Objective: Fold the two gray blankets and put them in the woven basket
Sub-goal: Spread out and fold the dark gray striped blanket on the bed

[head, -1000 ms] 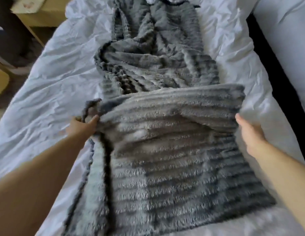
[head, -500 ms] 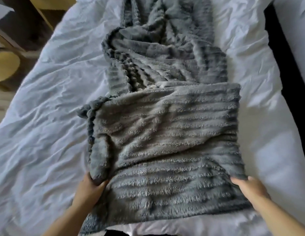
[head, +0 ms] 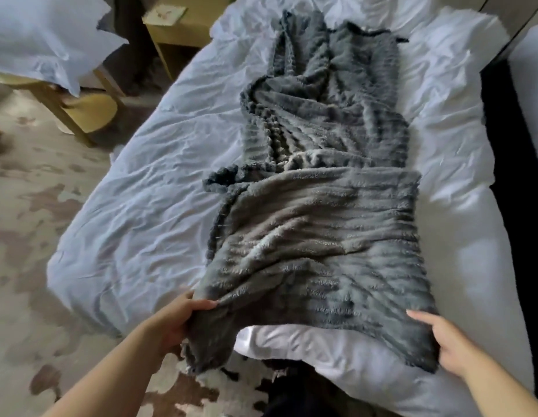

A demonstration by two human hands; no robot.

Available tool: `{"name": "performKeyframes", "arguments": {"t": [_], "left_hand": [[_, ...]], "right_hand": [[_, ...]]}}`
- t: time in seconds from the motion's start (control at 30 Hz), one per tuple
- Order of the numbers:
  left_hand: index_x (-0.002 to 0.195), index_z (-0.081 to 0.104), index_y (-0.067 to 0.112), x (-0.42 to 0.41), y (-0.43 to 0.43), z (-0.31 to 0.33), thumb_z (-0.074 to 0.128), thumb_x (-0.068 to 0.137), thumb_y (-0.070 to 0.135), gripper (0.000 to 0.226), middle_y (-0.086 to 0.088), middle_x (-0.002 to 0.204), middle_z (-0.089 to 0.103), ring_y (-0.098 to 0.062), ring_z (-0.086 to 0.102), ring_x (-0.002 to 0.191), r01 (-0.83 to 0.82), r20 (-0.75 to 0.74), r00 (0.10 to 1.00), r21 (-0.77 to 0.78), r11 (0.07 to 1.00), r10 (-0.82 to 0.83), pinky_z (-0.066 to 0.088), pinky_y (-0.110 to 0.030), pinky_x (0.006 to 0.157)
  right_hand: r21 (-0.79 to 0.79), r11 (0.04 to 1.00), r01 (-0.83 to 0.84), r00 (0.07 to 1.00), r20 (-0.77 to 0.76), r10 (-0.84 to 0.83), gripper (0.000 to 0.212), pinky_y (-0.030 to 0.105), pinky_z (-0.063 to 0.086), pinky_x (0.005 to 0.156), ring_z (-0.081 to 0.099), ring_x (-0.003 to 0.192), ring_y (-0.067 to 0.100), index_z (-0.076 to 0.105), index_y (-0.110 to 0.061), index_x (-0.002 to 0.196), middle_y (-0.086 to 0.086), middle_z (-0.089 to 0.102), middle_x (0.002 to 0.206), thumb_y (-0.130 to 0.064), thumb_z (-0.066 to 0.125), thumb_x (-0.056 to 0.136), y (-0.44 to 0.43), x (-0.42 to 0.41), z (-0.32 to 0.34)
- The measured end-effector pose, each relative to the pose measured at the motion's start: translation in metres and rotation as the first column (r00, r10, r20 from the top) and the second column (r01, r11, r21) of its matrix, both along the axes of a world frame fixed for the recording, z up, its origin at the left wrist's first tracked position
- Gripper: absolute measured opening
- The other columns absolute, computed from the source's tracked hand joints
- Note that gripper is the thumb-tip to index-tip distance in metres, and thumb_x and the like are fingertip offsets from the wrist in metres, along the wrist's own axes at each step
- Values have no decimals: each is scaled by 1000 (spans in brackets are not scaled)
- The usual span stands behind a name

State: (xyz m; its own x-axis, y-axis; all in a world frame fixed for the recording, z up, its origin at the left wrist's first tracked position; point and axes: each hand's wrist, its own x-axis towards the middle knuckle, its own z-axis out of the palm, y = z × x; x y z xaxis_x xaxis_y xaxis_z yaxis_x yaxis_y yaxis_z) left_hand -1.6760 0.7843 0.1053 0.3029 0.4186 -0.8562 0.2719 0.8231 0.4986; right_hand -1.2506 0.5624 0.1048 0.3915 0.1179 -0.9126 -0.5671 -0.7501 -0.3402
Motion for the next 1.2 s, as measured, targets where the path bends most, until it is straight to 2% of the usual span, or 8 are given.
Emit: {"name": "performKeyframes", "arguments": {"t": [0.13,0.47,0.57,0.67,0.83,1.0,1.13,1.2], "left_hand": [[107,64,-4,-48,-33,0,60,68,9,41,-31,99,68,-41,69,78,-179,61,981,-56,982,182,56,-44,69],[115,58,-7,-168,-127,9,59,86,8,33,-31,106,65,-41,66,89,-128,-32,991,-4,992,128,54,-49,78],[104,63,-6,-192,-152,19,58,91,20,30,-27,86,70,-36,70,67,-39,-51,998,-116,992,33,59,-43,62],[108,63,-4,-210,-172,29,64,87,24,35,-29,101,69,-38,68,87,26,-92,995,-88,996,-34,54,-47,82],[111,58,-4,-227,-207,56,60,86,3,26,-29,94,68,-38,67,82,56,-175,983,28,998,-50,56,-45,75],[103,61,-4,-226,-218,131,64,82,3,22,-23,81,71,-29,68,62,33,-42,999,282,959,-22,57,-33,53],[110,62,7,-226,-232,178,52,96,19,21,-15,92,72,-23,71,70,-339,421,892,380,860,166,59,-33,56],[108,63,7,-227,-250,181,51,97,19,20,-13,88,71,-21,70,64,-397,408,884,396,828,228,57,-35,51]], "right_hand": [[123,987,100,994,35,-105,17,34,53,55,66,50,34,65,-1,82,20,69,63,-13,55,75,-49,-39,30],[-77,987,139,978,165,-125,33,46,53,72,64,88,34,63,-4,113,19,68,109,-25,66,88,-211,-168,51],[-133,983,127,984,141,-108,50,51,49,88,57,108,40,58,-5,123,15,60,123,-30,72,83,-245,-190,57],[-147,985,91,994,71,-81,43,41,46,60,58,71,37,61,3,112,19,65,83,-28,70,85,-266,-207,71],[-102,994,35,997,72,-28,32,52,48,93,64,99,43,66,6,110,28,69,102,-19,64,90,-292,-222,88],[260,965,43,967,231,-106,22,46,54,80,67,89,38,68,2,100,23,73,90,-17,61,91,-297,-218,148],[756,621,206,914,77,-398,38,32,58,51,72,63,19,79,-13,71,7,75,74,-18,50,94,-316,-194,207],[814,524,252,909,-13,-417,25,30,60,61,72,80,20,78,-12,96,11,74,85,-20,58,85,-334,-194,218]]}}
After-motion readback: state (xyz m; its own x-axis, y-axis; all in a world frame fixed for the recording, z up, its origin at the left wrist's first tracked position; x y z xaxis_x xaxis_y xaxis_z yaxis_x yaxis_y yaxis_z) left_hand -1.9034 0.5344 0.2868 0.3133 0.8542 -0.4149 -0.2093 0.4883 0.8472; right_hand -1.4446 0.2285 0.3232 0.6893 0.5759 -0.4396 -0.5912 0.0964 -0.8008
